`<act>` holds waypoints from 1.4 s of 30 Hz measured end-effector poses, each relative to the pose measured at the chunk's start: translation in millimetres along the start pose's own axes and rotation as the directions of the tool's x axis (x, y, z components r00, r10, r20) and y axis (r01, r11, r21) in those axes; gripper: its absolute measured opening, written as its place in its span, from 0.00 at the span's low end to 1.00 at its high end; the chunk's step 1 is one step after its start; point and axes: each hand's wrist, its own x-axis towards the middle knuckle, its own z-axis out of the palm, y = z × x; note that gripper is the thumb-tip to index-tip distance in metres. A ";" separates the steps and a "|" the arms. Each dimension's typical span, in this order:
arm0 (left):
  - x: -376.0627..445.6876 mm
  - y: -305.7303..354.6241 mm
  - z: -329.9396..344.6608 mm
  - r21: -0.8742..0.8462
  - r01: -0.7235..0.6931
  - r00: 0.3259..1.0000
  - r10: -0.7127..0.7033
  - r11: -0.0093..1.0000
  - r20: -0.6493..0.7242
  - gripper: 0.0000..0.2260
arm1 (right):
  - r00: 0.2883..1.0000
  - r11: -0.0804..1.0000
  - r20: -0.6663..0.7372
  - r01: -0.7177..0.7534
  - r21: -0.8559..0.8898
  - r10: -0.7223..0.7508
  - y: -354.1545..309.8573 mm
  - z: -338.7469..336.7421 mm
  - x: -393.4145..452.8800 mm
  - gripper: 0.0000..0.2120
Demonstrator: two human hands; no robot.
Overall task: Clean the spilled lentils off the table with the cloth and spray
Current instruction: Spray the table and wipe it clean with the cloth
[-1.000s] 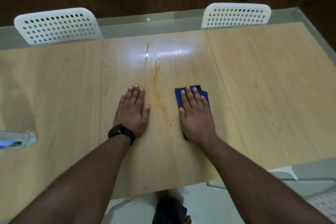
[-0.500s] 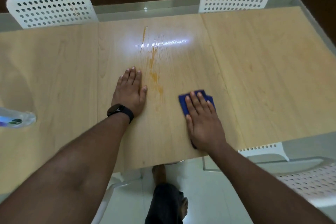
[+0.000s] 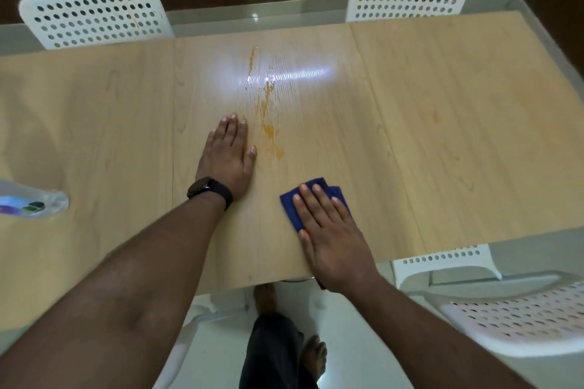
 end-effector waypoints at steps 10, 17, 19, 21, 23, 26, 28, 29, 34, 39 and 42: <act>42.7 -14.7 -4.2 -0.050 0.005 1.000 -0.005 0.999 0.014 0.29 | 0.974 0.980 -0.103 -0.197 0.038 0.200 -4.1 -22.5 190.9 0.30; 116.2 -33.5 -27.5 -0.025 0.022 0.999 -0.021 0.999 0.041 0.31 | 0.998 0.998 0.003 0.066 0.022 -0.066 3.0 -22.8 146.6 0.29; 140.7 -39.6 -34.9 -0.027 0.021 0.999 -0.020 0.999 0.034 0.31 | 0.999 0.999 -0.013 0.031 0.008 -0.030 20.9 -27.1 161.8 0.29; 160.0 -42.2 -41.2 -0.016 0.008 0.999 -0.008 1.000 0.039 0.31 | 0.998 0.999 -0.037 -0.044 -0.011 0.043 38.5 -33.2 188.9 0.29; 182.3 -47.0 -41.4 0.008 -0.003 0.999 0.003 1.000 0.049 0.30 | 0.990 0.993 -0.079 -0.119 -0.011 0.118 53.0 -39.3 234.4 0.29; 196.2 -51.2 -30.5 0.057 -0.016 0.999 0.014 0.998 0.042 0.30 | 0.975 0.982 -0.112 -0.190 0.012 0.191 55.8 -47.4 306.2 0.30; 195.4 -53.6 -23.7 0.064 -0.019 1.000 0.017 0.998 0.018 0.30 | 0.972 0.979 -0.120 -0.202 0.018 0.203 42.6 -46.6 336.3 0.30; 196.8 -54.5 -22.6 0.055 -0.026 1.000 0.025 0.998 0.019 0.30 | 0.974 0.981 -0.113 -0.194 0.022 0.195 36.3 -46.0 342.8 0.30; 199.2 -55.1 -25.2 0.041 -0.022 1.000 0.021 0.999 0.017 0.31 | 0.998 0.998 0.002 0.069 -0.012 -0.069 40.7 -49.4 305.3 0.30; 201.7 -55.1 -24.8 0.030 -0.015 0.999 0.014 0.999 0.033 0.32 | 0.994 0.996 -0.061 -0.086 -0.010 0.086 73.5 -61.6 350.8 0.30; 201.0 -55.2 -23.7 0.028 -0.008 0.999 0.007 1.000 0.032 0.32 | 0.976 0.982 -0.110 -0.190 -0.006 0.188 71.8 -71.4 414.7 0.30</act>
